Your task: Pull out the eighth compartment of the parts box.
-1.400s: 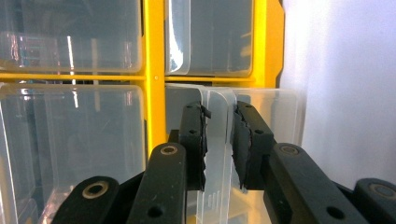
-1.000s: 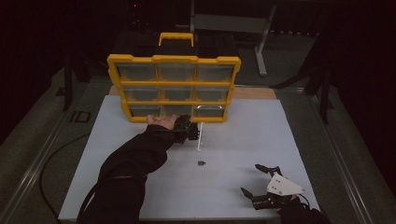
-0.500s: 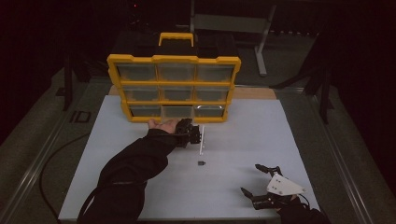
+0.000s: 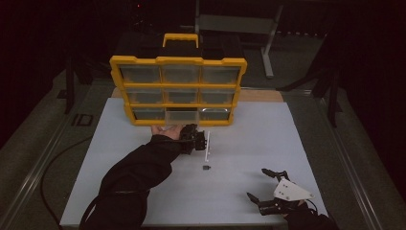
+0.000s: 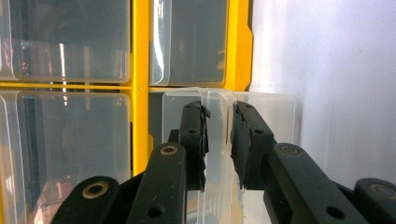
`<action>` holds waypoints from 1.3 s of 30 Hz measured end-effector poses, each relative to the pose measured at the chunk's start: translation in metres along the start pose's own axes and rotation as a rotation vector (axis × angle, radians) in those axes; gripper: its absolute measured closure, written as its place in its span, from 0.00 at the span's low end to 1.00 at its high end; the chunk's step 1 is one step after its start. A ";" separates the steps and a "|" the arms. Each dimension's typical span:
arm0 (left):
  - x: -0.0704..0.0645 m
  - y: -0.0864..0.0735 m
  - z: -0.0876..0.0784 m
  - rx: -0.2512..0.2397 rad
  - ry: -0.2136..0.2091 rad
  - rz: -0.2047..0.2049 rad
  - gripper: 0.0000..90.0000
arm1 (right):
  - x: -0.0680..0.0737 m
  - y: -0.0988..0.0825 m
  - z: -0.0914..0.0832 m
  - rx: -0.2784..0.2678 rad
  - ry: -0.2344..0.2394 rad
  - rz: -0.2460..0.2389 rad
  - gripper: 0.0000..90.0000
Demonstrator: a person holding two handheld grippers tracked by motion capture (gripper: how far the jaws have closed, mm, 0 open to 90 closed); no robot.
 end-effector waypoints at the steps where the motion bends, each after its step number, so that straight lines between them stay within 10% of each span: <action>1: -0.001 0.000 0.000 0.000 0.002 0.001 0.83 | 0.000 0.000 0.000 0.000 0.000 -0.001 0.09; 39: -0.002 -0.001 0.003 -0.028 0.006 0.005 0.82 | 0.000 0.000 0.000 0.004 0.000 -0.004 0.09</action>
Point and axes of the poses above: each handheld gripper's, and its own axes: z roughly forward along the jaws, y roughly out of its top, x roughly to its left, the point moved 6 cm from there along z, roughly forward along the jaws, and after that the axes turned 6 degrees about z, right-handed, at the moved point
